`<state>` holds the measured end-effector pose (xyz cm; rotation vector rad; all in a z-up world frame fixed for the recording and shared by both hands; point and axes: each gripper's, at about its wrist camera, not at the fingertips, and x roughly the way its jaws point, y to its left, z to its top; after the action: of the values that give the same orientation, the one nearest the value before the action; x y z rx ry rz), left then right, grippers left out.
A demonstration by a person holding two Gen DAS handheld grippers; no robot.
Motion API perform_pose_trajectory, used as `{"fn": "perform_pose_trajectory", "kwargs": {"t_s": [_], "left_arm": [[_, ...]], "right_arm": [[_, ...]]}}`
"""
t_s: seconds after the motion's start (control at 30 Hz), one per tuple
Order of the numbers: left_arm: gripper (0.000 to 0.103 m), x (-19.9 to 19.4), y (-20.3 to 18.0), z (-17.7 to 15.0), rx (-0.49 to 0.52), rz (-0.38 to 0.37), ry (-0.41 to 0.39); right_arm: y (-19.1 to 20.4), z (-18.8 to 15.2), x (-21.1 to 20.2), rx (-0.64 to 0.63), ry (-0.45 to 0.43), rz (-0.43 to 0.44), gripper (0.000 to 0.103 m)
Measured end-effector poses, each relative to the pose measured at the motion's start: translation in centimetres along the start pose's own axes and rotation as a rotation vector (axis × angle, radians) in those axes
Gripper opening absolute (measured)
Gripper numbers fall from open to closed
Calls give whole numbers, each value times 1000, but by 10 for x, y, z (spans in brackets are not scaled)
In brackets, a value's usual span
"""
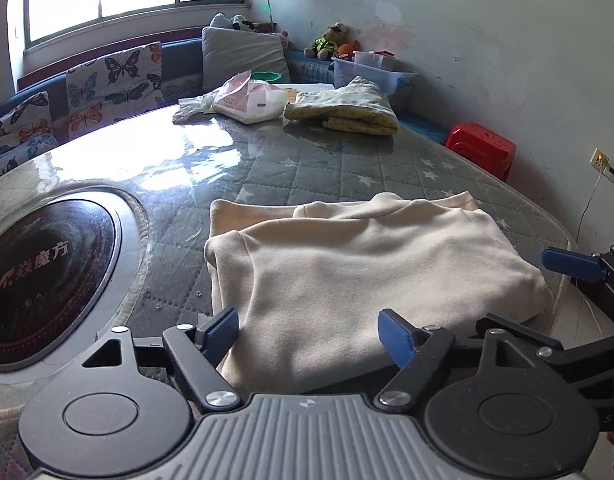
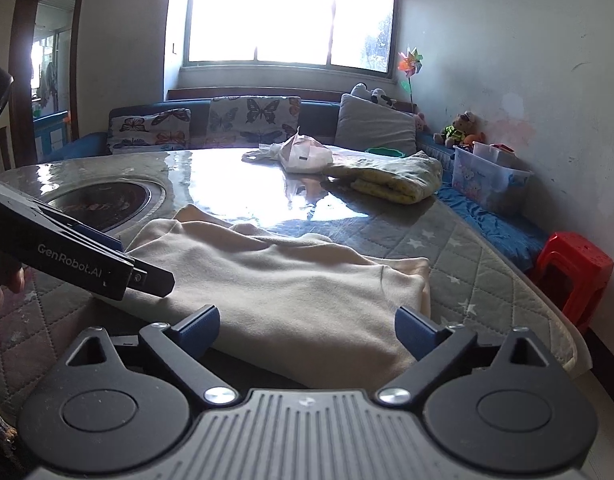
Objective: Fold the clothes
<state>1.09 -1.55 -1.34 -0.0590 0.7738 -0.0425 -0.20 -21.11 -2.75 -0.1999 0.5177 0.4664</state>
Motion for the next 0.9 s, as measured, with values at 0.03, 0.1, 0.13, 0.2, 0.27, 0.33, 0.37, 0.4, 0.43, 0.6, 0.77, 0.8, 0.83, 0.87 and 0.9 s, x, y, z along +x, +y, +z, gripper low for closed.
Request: {"fn": "perform_pose_trajectory", "kwargs": {"t_s": [0.03, 0.1, 0.13, 0.2, 0.27, 0.33, 0.37, 0.4, 0.43, 0.6, 0.77, 0.8, 0.83, 0.87, 0.9], "left_arm": [[83, -1, -1, -1, -1, 2, 1], [85, -3, -3, -2, -3, 6, 3], [87, -3, -4, -2, -4, 8, 5], [88, -4, -6, -3, -3, 8, 6], [90, -5, -8, -4, 1, 12, 9], [92, -6, -10, -5, 5, 14, 11], [93, -6, -10, -6, 7, 17, 13], [94, -7, -11, -7, 10, 20, 15], [96, -7, -12, -7, 13, 24, 17], [101, -8, -15, -11, 22, 34, 28], [103, -12, -15, -13, 20, 41, 30], [103, -12, -15, -13, 20, 41, 32], [103, -13, -15, -14, 19, 43, 32], [103, -13, -15, -14, 18, 43, 33], [103, -14, -15, -15, 17, 44, 35]], "right_arm": [[1, 0, -1, 1, 1, 0, 98], [3, 0, -2, 0, 2, 1, 99], [3, 0, -3, 0, 2, 1, 100], [5, 0, -4, 0, 7, -9, 103], [5, 0, -5, 6, 13, -12, 103], [4, 0, -7, 15, 20, -10, 103], [4, 0, -7, 21, 23, -9, 103], [3, -1, -8, 27, 26, -7, 103], [3, -1, -8, 30, 29, -7, 103], [3, -4, -11, 36, 37, -11, 103], [5, -6, -15, 42, 31, -21, 103], [5, -6, -16, 43, 31, -21, 103], [5, -6, -17, 44, 31, -21, 103], [6, -6, -17, 42, 30, -22, 103], [6, -6, -18, 42, 29, -24, 103]]}}
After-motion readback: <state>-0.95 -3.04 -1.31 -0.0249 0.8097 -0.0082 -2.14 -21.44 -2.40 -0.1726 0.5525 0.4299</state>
